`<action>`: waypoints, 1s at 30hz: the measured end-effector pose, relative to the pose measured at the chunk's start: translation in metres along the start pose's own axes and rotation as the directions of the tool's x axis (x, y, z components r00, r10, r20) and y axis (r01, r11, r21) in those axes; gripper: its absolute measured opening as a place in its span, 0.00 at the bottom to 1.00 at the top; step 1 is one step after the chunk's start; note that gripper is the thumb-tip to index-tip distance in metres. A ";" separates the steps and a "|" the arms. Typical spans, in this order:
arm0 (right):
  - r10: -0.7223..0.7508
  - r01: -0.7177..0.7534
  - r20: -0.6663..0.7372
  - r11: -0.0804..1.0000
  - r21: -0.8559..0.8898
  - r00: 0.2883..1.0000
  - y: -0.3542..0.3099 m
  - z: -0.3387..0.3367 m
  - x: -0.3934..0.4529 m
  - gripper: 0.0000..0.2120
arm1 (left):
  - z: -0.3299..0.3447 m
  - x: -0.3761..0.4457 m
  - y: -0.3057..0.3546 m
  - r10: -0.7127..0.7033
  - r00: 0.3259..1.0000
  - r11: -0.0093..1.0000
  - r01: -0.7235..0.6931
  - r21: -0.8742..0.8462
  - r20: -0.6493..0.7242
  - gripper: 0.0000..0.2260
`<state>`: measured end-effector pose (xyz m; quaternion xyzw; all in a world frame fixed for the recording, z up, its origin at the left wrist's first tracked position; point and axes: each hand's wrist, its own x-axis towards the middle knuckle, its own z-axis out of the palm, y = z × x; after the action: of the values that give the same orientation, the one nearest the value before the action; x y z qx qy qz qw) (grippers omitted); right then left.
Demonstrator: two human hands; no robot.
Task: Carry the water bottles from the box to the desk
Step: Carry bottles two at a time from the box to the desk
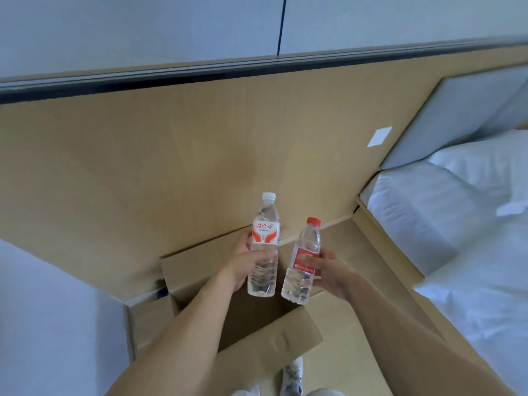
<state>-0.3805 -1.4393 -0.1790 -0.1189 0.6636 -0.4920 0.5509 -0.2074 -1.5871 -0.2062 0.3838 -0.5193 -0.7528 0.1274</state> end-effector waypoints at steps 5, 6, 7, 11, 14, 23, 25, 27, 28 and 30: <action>-0.015 0.025 -0.120 0.997 0.079 0.993 0.020 -0.035 -0.039 0.19 | 0.044 0.007 0.000 -0.015 0.988 0.996 0.001 0.089 0.155 0.25; -0.021 0.036 -0.147 0.994 0.101 0.989 0.025 -0.044 -0.047 0.18 | 0.056 0.007 0.001 -0.022 0.982 0.994 0.002 0.106 0.187 0.26; -0.029 0.050 -0.174 0.991 0.121 0.984 0.030 -0.052 -0.056 0.17 | 0.069 0.008 0.001 -0.030 0.976 0.993 0.005 0.115 0.216 0.27; -0.056 0.122 -0.303 0.971 0.205 0.951 0.053 -0.089 -0.094 0.16 | 0.124 0.006 0.002 -0.057 0.944 0.991 0.013 0.136 0.324 0.24; -0.062 0.180 -0.411 0.950 0.255 0.910 0.072 -0.120 -0.130 0.17 | 0.169 -0.002 0.002 -0.071 0.903 0.987 0.004 0.158 0.424 0.23; -0.011 0.359 -0.681 0.856 0.372 0.732 0.159 -0.205 -0.278 0.15 | 0.336 -0.074 -0.031 -0.200 0.696 0.938 -0.067 0.340 0.690 0.19; 0.012 0.390 -0.714 0.831 0.396 0.700 0.185 -0.218 -0.315 0.15 | 0.375 -0.100 -0.047 -0.237 0.669 0.919 -0.081 0.386 0.704 0.24; 0.035 0.423 -0.743 0.803 0.419 0.669 0.212 -0.230 -0.353 0.15 | 0.413 -0.127 -0.066 -0.264 0.633 0.903 -0.104 0.418 0.728 0.23; 0.044 0.443 -0.756 0.788 0.428 0.653 0.226 -0.236 -0.371 0.16 | 0.431 -0.141 -0.076 -0.284 0.614 0.893 -0.109 0.436 0.736 0.24; 0.055 0.482 -0.784 0.761 0.434 0.618 0.252 -0.246 -0.407 0.18 | 0.466 -0.169 -0.096 -0.331 0.567 0.874 -0.118 0.472 0.755 0.27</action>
<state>-0.3441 -0.9030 -0.1488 0.1986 0.6144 -0.7464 0.1610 -0.4047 -1.1276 -0.1377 0.0427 -0.6599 -0.6992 -0.2716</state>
